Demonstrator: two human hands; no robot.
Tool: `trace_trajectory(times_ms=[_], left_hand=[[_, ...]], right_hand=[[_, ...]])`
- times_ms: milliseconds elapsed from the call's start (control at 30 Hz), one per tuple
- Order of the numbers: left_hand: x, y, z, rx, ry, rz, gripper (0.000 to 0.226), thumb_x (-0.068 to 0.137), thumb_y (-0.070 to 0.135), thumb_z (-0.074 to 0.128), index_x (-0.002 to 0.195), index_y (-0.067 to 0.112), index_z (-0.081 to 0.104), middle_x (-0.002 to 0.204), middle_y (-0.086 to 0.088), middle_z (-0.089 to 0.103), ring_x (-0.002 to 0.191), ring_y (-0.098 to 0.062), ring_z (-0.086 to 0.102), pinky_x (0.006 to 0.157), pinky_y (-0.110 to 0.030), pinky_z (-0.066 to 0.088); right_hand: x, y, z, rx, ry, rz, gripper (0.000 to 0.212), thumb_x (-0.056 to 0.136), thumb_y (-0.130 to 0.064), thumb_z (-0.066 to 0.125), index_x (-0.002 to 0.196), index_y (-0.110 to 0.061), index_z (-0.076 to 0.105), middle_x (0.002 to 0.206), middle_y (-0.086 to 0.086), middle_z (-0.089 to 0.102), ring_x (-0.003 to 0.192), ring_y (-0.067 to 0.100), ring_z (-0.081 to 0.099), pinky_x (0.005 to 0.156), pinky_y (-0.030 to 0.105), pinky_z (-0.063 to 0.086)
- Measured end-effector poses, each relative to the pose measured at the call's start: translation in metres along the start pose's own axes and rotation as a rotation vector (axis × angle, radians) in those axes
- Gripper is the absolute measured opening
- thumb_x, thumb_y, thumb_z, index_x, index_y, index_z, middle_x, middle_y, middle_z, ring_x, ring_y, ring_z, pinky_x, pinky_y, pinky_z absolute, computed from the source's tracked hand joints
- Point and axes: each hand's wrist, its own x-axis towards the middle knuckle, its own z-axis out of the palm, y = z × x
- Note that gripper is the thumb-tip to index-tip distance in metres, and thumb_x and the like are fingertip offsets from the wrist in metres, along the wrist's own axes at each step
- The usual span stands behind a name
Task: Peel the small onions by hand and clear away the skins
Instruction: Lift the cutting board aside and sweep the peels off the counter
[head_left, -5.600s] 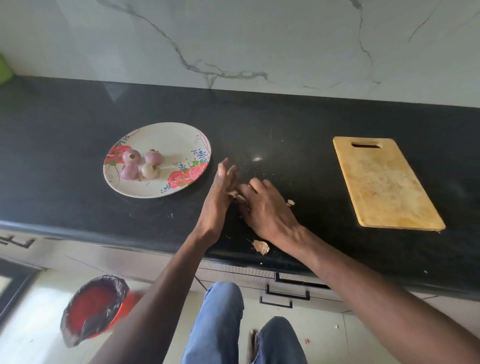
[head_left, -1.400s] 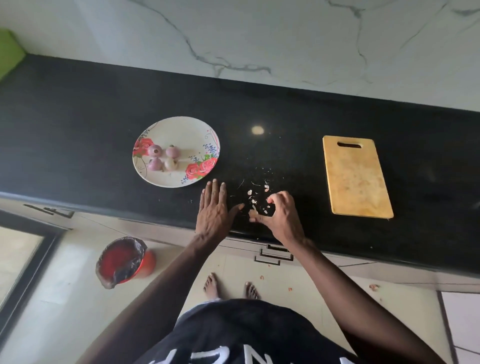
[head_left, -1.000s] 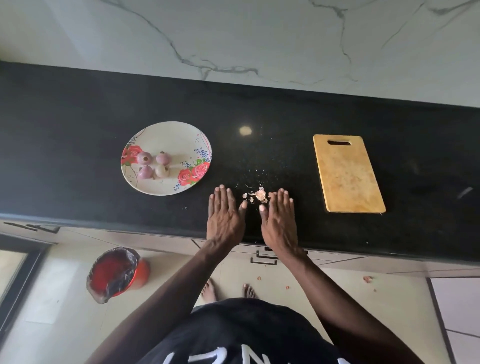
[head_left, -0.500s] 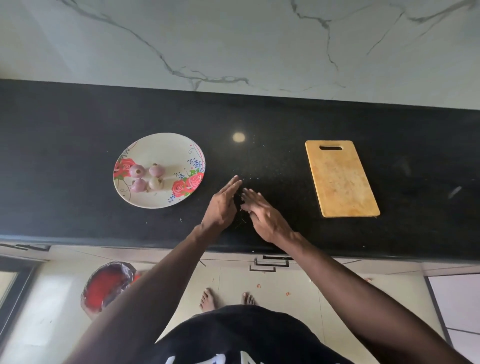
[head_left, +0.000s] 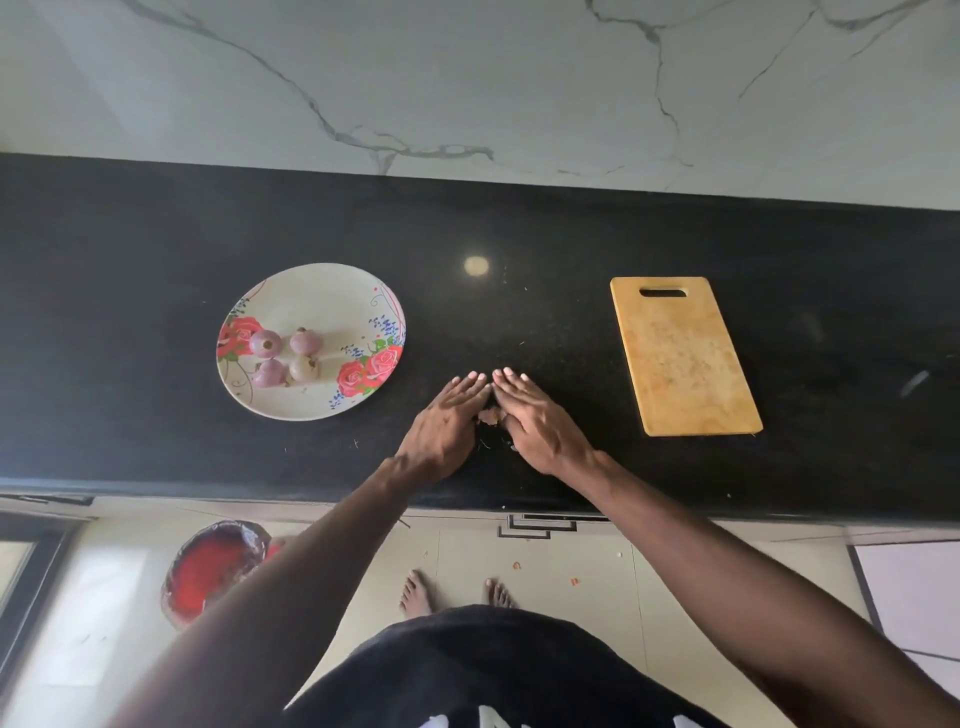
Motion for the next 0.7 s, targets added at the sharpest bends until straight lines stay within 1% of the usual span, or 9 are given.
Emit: trace_trajectory(times_ms=[67, 133, 267, 367, 400, 467, 533, 633, 700], left_hand=[[-0.02, 0.005, 0.007, -0.036, 0.04, 0.017, 0.058, 0.093, 0.008, 0.026, 0.148, 0.002, 0.044, 0.155, -0.014, 0.041, 0.149, -0.023, 0.031, 0.126, -0.034, 0.015], [-0.036, 0.011, 0.012, -0.089, 0.083, 0.044, 0.056, 0.093, 0.01, 0.027, 0.143, 0.0, 0.05, 0.151, -0.013, 0.047, 0.145, -0.021, 0.037, 0.125, -0.028, 0.016], [-0.054, 0.016, 0.012, -0.307, 0.152, 0.037, 0.056, 0.087, -0.01, 0.04, 0.137, 0.003, 0.059, 0.143, -0.004, 0.055, 0.139, -0.009, 0.043, 0.121, -0.019, 0.02], [-0.052, 0.024, 0.005, -0.646, 0.236, -0.212, 0.06, 0.083, -0.002, 0.037, 0.138, 0.009, 0.06, 0.141, 0.007, 0.056, 0.136, -0.001, 0.046, 0.117, -0.017, 0.028], [-0.05, 0.028, 0.003, -0.784, 0.279, -0.28, 0.06, 0.083, 0.001, 0.038, 0.139, 0.011, 0.058, 0.142, 0.006, 0.057, 0.136, -0.002, 0.048, 0.117, -0.019, 0.031], [-0.048, 0.032, 0.004, -1.014, 0.371, -0.36, 0.056, 0.084, 0.005, 0.041, 0.137, 0.014, 0.057, 0.141, 0.001, 0.059, 0.133, -0.007, 0.053, 0.114, -0.024, 0.037], [-0.046, 0.033, 0.006, -1.152, 0.454, -0.408, 0.048, 0.088, 0.003, 0.045, 0.132, 0.015, 0.061, 0.136, -0.003, 0.064, 0.131, -0.014, 0.057, 0.114, -0.029, 0.039], [-0.043, 0.031, 0.005, -1.378, 0.555, -0.471, 0.037, 0.098, -0.006, 0.043, 0.124, 0.007, 0.066, 0.127, -0.011, 0.069, 0.126, -0.023, 0.061, 0.112, -0.034, 0.043], [-0.044, 0.03, 0.002, -1.491, 0.617, -0.495, 0.035, 0.101, -0.006, 0.038, 0.12, 0.002, 0.066, 0.122, -0.014, 0.071, 0.123, -0.026, 0.064, 0.109, -0.033, 0.046]], right_hand=[[-0.018, -0.007, 0.006, 0.031, -0.012, -0.017, 0.05, 0.101, -0.014, 0.036, 0.148, 0.005, 0.04, 0.158, 0.016, 0.036, 0.151, 0.025, 0.026, 0.126, 0.032, 0.011], [-0.034, -0.016, 0.011, 0.059, -0.027, -0.016, 0.053, 0.101, -0.02, 0.03, 0.146, 0.005, 0.042, 0.157, 0.016, 0.037, 0.15, 0.023, 0.027, 0.125, 0.024, 0.007], [-0.05, -0.024, 0.016, 0.209, 0.013, 0.03, 0.049, 0.102, -0.013, 0.036, 0.147, 0.004, 0.042, 0.156, 0.009, 0.038, 0.149, 0.015, 0.027, 0.123, 0.018, 0.009], [-0.051, -0.026, 0.02, 0.33, 0.24, 0.227, 0.046, 0.101, -0.004, 0.046, 0.147, 0.001, 0.043, 0.154, 0.006, 0.039, 0.146, 0.013, 0.031, 0.123, 0.028, 0.023], [-0.052, -0.028, 0.024, 0.298, 0.32, 0.31, 0.046, 0.101, -0.002, 0.049, 0.147, 0.002, 0.043, 0.154, 0.01, 0.041, 0.146, 0.017, 0.032, 0.122, 0.033, 0.026], [-0.054, -0.041, 0.037, 0.171, 0.378, 0.408, 0.047, 0.103, -0.006, 0.051, 0.148, 0.005, 0.04, 0.154, 0.02, 0.04, 0.147, 0.03, 0.033, 0.122, 0.043, 0.027], [-0.055, -0.06, 0.052, 0.058, 0.351, 0.415, 0.05, 0.107, -0.018, 0.041, 0.149, 0.008, 0.036, 0.155, 0.025, 0.037, 0.148, 0.037, 0.031, 0.123, 0.047, 0.021], [-0.046, -0.083, 0.061, 0.001, 0.292, 0.441, 0.072, 0.108, -0.041, 0.006, 0.149, 0.011, 0.032, 0.156, 0.028, 0.033, 0.149, 0.04, 0.026, 0.123, 0.046, 0.014], [-0.035, -0.089, 0.063, -0.003, 0.297, 0.463, 0.078, 0.106, -0.045, 0.001, 0.15, 0.012, 0.03, 0.157, 0.03, 0.031, 0.149, 0.041, 0.025, 0.123, 0.046, 0.014]])
